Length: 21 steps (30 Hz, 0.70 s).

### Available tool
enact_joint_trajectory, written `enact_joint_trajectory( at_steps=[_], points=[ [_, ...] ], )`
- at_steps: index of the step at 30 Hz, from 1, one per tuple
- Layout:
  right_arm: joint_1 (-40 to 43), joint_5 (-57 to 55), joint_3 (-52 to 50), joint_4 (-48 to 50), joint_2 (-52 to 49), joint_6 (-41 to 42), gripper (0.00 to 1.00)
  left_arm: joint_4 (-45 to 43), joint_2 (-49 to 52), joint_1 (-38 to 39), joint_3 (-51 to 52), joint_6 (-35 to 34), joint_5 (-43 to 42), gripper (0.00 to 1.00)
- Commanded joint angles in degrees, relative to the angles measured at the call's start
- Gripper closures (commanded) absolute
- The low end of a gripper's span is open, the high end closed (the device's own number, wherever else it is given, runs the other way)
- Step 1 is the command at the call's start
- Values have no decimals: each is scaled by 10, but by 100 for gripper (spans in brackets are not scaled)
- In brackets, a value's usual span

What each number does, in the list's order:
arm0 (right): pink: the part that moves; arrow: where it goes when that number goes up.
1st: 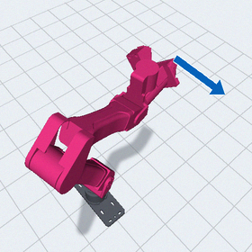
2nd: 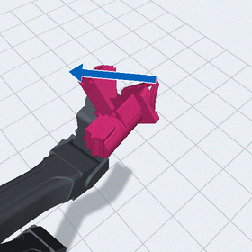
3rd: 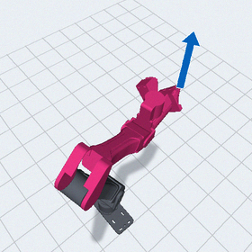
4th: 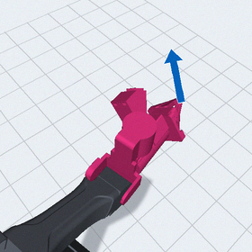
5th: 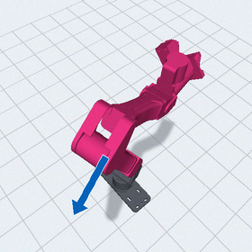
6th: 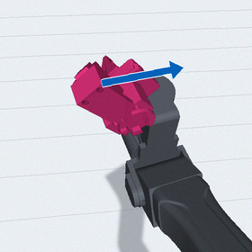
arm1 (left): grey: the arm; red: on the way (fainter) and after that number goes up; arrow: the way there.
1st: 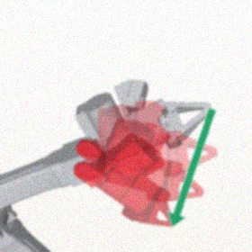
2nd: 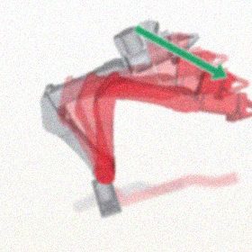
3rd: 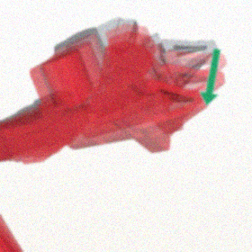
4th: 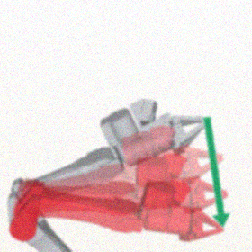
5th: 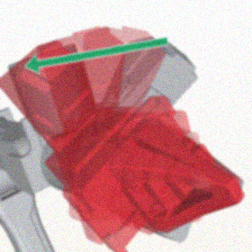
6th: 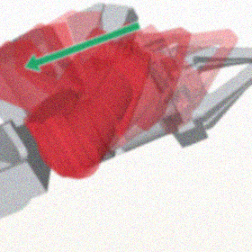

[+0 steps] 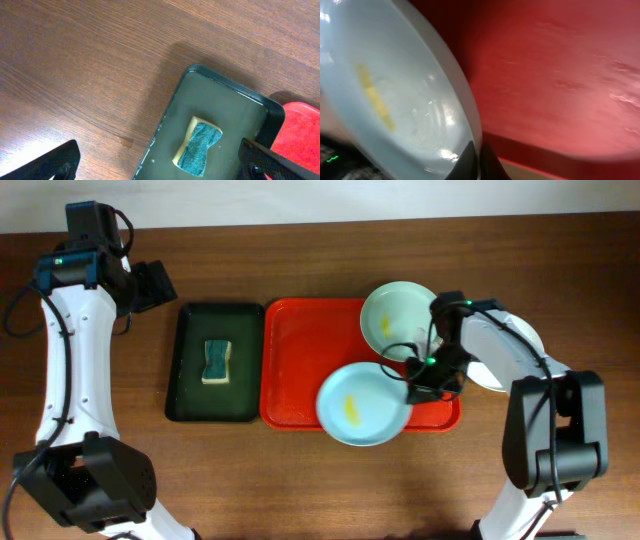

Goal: Clean dirty plates on tray and stack at the side
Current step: 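Grip the rim of the pale blue plate with yellow residue using the right gripper, then drag the pale blue plate toward the red tray center with the right gripper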

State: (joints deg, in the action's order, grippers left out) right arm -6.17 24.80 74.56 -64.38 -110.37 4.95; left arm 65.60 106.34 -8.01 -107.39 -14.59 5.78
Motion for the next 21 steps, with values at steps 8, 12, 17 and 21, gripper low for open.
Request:
enact_joint_trajectory(
  at_steps=[8,12,17,21],
  points=[
    [-120,30,12,160,4,230,96,0,-3,1,-5,-5,-4,1],
    [-141,-15,12,183,4,267,96,0,-3,1,-5,-5,-4,1],
    [-145,-89,12,187,4,275,96,0,-3,1,-5,-5,-4,1],
    [-145,-118,12,189,4,297,96,0,-3,1,-5,-5,-4,1]
  ],
)
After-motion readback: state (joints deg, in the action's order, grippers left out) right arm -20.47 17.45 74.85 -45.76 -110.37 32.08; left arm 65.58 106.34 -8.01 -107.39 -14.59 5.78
